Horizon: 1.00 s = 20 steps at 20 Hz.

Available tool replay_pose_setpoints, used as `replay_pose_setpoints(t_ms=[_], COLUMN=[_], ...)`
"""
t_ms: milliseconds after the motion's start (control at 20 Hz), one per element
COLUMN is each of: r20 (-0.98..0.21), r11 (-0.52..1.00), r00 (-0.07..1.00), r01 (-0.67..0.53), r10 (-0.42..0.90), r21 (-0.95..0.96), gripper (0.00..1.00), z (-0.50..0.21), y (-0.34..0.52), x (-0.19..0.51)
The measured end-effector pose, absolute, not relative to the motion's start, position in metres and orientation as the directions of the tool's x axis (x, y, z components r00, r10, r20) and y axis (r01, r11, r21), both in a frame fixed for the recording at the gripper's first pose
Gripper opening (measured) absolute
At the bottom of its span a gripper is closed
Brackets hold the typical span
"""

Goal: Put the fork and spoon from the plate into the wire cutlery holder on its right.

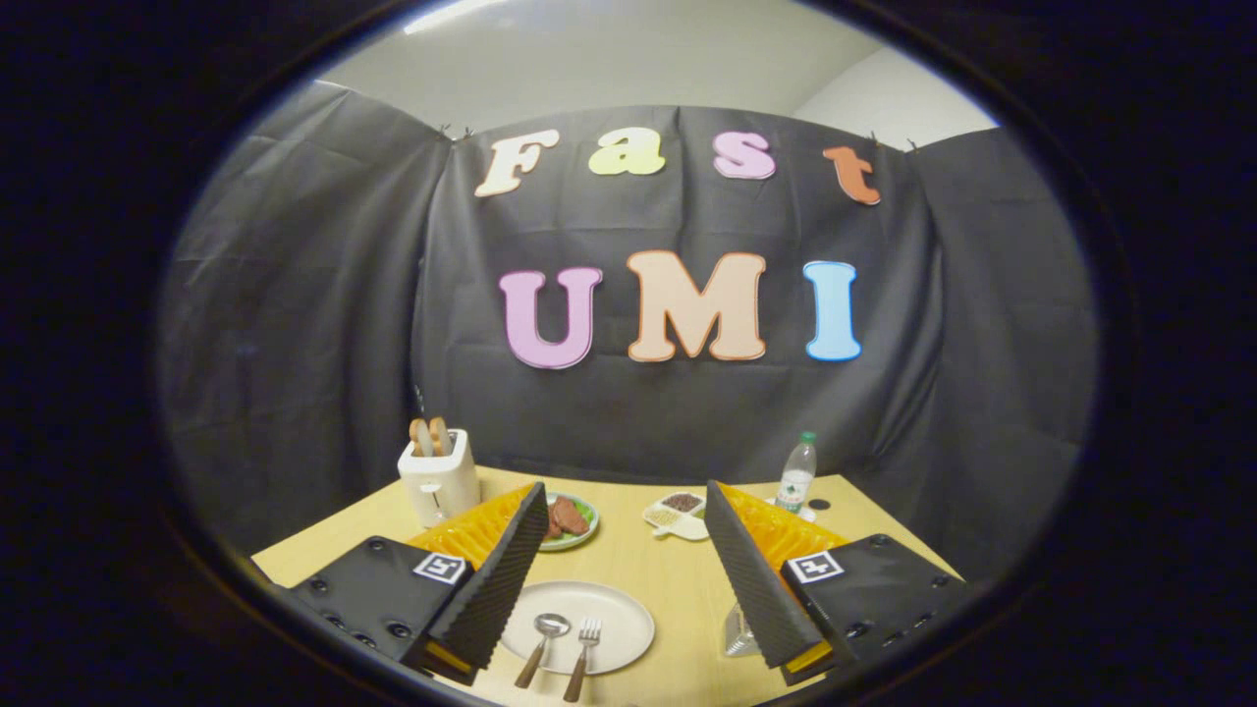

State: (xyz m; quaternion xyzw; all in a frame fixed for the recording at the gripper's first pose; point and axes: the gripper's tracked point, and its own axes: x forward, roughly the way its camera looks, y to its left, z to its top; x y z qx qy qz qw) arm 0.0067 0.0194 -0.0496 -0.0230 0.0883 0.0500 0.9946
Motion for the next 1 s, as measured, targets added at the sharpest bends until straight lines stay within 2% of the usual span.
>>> replay_pose_setpoints(t_ms=[200, 400, 600, 1000], r20=[-0.364, -0.518, -0.695, -0.884], r11=[0.985, 0.987, 0.984, 0.976], r00=[0.919, 0.843, 0.706, 0.452], r01=[-0.17, -0.156, -0.175, -0.215], r10=[0.155, 0.146, 0.137, 0.119], r21=[-0.011, 0.025, 0.016, 0.021], gripper=[1.0, 1.0, 1.0, 1.0], z=[-0.106, -0.155, -0.217, -0.287], y=[0.03, 0.027, 0.026, 0.028], x=[0.003, 0.001, -0.015, -0.052])
